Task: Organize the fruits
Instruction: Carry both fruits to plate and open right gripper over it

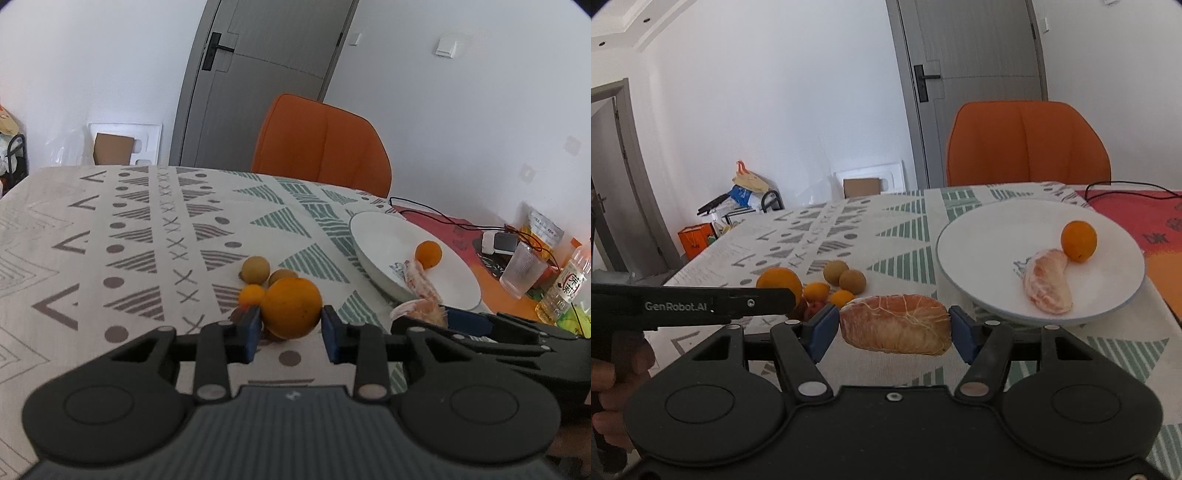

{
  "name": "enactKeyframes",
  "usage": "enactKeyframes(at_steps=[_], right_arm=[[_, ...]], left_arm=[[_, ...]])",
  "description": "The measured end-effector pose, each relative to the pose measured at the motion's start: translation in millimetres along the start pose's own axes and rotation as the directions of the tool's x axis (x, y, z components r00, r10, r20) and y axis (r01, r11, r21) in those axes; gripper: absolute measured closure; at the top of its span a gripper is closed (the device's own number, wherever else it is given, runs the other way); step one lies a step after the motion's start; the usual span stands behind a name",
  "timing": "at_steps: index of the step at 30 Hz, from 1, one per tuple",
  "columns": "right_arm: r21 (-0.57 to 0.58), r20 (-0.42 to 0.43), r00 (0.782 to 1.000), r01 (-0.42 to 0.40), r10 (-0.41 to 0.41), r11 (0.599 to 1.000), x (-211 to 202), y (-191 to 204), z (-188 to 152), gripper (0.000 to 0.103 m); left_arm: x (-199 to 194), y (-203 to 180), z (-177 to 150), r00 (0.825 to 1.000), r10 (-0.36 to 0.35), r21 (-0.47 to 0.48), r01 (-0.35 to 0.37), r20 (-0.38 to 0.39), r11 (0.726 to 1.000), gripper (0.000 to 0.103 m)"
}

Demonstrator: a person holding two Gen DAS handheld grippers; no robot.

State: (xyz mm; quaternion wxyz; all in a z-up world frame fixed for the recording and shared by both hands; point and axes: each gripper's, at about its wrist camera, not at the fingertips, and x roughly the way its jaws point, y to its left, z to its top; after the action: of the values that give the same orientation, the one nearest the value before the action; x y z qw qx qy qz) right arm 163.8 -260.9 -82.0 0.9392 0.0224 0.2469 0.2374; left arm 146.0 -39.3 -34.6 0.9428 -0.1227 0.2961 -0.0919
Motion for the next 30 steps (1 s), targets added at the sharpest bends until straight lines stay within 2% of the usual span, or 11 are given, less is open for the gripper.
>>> enactKeyframes(at_steps=[16, 30], right_arm=[[0.055, 0.091, 0.991, 0.092, -0.097, 0.994, -14, -32, 19, 0.041], [0.119, 0.115, 0.968, 0.211, -0.225, 0.970, -13, -76, 25, 0.041]], left_arm=[[19, -24, 19, 0.999, -0.033, 0.067, 0.032, 0.006, 0.997, 0.070], [51, -58, 37, 0.997, -0.072, 0.117, 0.070, 0.015, 0.991, 0.070]])
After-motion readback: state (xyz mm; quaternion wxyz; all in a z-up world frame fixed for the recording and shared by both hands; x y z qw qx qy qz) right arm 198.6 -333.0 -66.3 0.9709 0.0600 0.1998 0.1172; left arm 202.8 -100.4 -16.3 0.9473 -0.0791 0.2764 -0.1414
